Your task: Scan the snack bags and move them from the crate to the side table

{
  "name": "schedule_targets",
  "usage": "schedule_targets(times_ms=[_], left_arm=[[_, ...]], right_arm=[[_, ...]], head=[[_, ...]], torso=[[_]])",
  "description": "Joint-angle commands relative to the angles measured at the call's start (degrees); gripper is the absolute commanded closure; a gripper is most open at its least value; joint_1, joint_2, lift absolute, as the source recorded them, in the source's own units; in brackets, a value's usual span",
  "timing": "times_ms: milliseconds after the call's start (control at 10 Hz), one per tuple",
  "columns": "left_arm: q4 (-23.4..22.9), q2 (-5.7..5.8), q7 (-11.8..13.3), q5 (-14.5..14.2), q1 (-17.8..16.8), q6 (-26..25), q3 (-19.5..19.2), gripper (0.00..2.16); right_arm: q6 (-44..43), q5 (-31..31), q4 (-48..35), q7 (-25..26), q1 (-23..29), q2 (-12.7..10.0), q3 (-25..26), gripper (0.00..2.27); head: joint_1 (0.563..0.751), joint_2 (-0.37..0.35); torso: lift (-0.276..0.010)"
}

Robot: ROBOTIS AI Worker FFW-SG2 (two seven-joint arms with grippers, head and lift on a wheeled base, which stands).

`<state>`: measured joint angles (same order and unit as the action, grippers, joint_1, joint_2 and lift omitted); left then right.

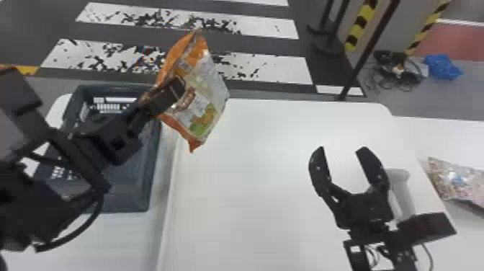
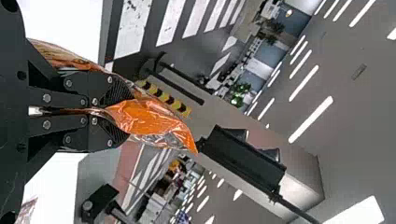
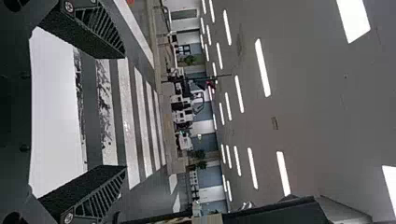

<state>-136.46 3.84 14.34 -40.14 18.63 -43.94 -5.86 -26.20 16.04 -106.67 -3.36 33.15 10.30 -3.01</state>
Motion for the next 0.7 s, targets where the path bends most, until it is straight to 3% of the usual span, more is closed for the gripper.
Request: schedule_targets(times_ms=[0, 100, 300, 400, 600], left_arm=[[5.8, -2.35, 2.2, 1.1, -2.1, -0.1, 4.7, 2.1], [10.2, -2.96, 2.8, 3.7, -3.3, 0.2, 9.0, 2.1], [19.1, -3.31, 3.1, 5.3, -5.1, 4.4, 15.7, 2.1], [21.9, -3.93, 3.0, 6.7, -5.3, 4.4, 17.4, 2.1], [26.3, -3.93, 2.9, 6.6, -5.4, 4.4, 17.9, 2.1]], right_arm=[[-2.1, 0.0, 0.6, 0.3, -0.4, 0.2, 0.4, 0.08], [-2.8, 0.0, 0.8, 2.0, -0.3, 0.3, 0.6, 0.08], [-3.7, 0.5, 1.3, 2.7, -0.1, 0.5, 0.8, 0.08], [-4.4, 0.6, 1.2, 3.3, -0.2, 0.5, 0.9, 0.08], [-6.9, 0.7, 1.3, 4.2, -0.2, 0.7, 1.2, 0.08]], head=[[0.695, -0.145], [0.695, -0.194], [0.695, -0.303], [0.695, -0.344], [0.695, -0.35]], torso=[[-0.087], [-0.087], [-0.087], [-0.087], [-0.087]])
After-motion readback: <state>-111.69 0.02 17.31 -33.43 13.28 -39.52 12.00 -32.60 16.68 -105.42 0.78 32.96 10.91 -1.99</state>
